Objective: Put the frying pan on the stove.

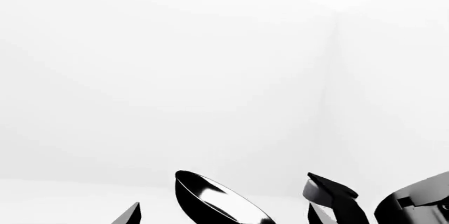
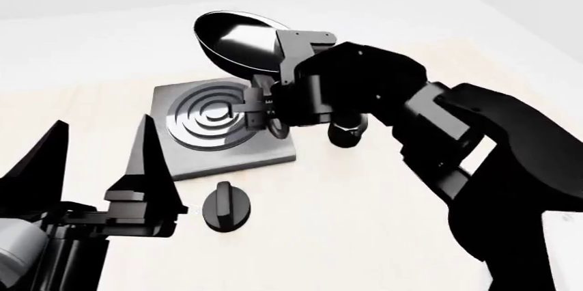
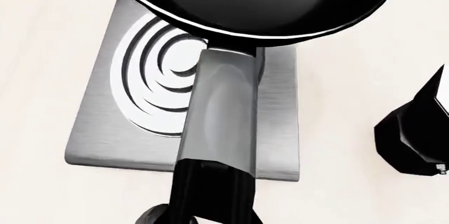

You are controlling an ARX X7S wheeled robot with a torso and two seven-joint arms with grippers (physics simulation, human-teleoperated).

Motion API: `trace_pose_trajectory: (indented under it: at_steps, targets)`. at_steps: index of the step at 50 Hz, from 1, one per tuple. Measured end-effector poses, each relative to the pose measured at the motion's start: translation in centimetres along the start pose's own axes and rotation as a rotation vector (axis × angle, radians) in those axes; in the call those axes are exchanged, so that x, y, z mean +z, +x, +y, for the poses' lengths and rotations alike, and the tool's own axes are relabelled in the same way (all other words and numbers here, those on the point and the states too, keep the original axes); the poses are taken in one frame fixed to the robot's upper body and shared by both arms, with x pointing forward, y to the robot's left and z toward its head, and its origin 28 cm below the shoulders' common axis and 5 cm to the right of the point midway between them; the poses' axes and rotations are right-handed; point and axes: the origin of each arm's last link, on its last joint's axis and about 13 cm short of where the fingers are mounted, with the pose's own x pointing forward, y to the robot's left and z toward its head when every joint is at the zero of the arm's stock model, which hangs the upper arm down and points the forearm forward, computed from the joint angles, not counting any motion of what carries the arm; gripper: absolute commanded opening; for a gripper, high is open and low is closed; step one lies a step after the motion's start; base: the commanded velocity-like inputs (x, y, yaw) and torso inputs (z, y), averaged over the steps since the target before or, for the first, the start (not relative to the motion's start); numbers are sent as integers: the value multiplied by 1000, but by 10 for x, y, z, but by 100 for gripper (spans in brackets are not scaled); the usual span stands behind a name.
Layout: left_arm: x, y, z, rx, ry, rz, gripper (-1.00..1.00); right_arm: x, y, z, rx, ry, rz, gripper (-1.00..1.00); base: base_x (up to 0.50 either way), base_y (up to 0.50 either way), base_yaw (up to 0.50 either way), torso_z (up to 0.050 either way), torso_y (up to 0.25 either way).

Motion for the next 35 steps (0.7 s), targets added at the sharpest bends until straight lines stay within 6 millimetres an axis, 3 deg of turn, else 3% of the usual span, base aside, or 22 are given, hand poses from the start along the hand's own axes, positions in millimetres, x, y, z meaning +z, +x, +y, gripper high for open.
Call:
trace_pose_trajectory:
  at_steps: [35]
  targets:
    - [3, 0, 1, 5, -9, -7, 100, -26, 5, 9, -94, -170, 119, -100, 0, 0, 0, 1, 1]
